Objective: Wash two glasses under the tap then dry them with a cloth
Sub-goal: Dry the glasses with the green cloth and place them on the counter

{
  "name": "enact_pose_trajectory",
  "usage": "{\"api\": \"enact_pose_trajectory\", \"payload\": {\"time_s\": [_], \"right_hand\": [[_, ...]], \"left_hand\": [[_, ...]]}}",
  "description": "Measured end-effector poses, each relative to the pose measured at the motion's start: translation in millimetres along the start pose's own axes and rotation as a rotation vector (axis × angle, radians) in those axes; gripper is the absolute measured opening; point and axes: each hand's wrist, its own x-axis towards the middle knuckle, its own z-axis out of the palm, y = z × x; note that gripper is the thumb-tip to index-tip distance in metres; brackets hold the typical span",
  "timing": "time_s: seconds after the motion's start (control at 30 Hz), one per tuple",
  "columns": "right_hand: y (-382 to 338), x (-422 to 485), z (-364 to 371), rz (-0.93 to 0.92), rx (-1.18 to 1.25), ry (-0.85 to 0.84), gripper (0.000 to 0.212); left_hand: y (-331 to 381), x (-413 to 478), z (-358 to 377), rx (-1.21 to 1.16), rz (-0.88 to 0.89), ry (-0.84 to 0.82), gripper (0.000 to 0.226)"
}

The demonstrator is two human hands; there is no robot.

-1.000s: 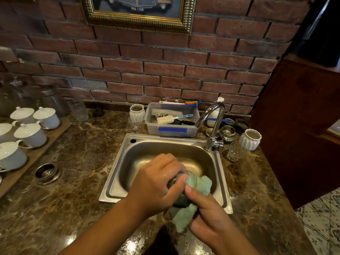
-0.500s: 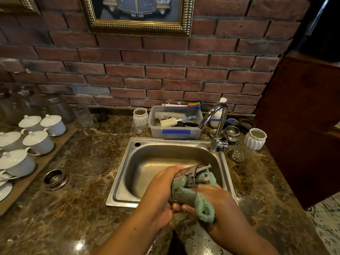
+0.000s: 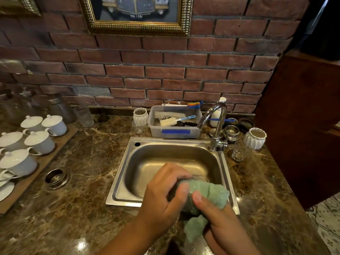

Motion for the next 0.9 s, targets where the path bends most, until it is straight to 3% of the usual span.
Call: {"api": "enact_pose_trajectory", "payload": {"time_s": [0.13,0.2,0.27,0.33,0.43,0.5,0.6,0.63,0.73,0.8,0.9], "right_hand": [[-5.9,1.1,-10.3,-0.304,-0.717,0.001,0.030],[-4.4,6.5,-25.4,-0.537,-1.219,-0.040,0.035],[-0.5,15.8,-38.5,-0.766,-1.743,-0.169,0.023],[-0.3,17.2,-39.6,-0.835,-1.894,-0.232,0.016],[-4.9,11.0,-29.5,-0.731,-1.779,-0.213,0.030],[-7.6,6.0,-18.2,-0.610,-1.571,-0.178,0.032],[-12.2,-2.9,6.9,-0.381,-1.005,-0.029,0.018],[-13.7,-4.3,13.2,-0.296,-0.811,0.025,0.022],[-14.5,-3.6,19.9,-0.002,-0.211,0.092,0.062],[-17.3,-3.2,22.1,0.136,0.172,0.039,0.063],[-14.9,1.2,17.2,0.076,0.093,0.059,0.050]], "left_hand": [[23.1,5.7,14.5,-0.381,-0.564,0.144,0.024],[28.1,13.2,15.3,-0.635,-0.909,0.179,0.030],[32.7,19.8,10.3,-0.939,-1.215,0.137,0.030],[35.1,21.3,4.7,-1.106,-1.328,0.088,0.032],[35.8,19.3,6.2,-0.990,-1.285,0.163,0.029],[34.3,18.6,9.7,-0.863,-1.116,0.257,0.027],[33.1,18.1,11.7,-0.618,-0.734,0.292,0.026],[32.0,15.2,11.5,-0.496,-0.581,0.280,0.026],[23.0,9.5,3.4,-0.061,-0.087,0.155,0.024],[16.3,12.4,-3.4,0.125,0.170,0.032,0.024],[8.4,16.6,-5.2,0.086,0.144,-0.008,0.023]]}}
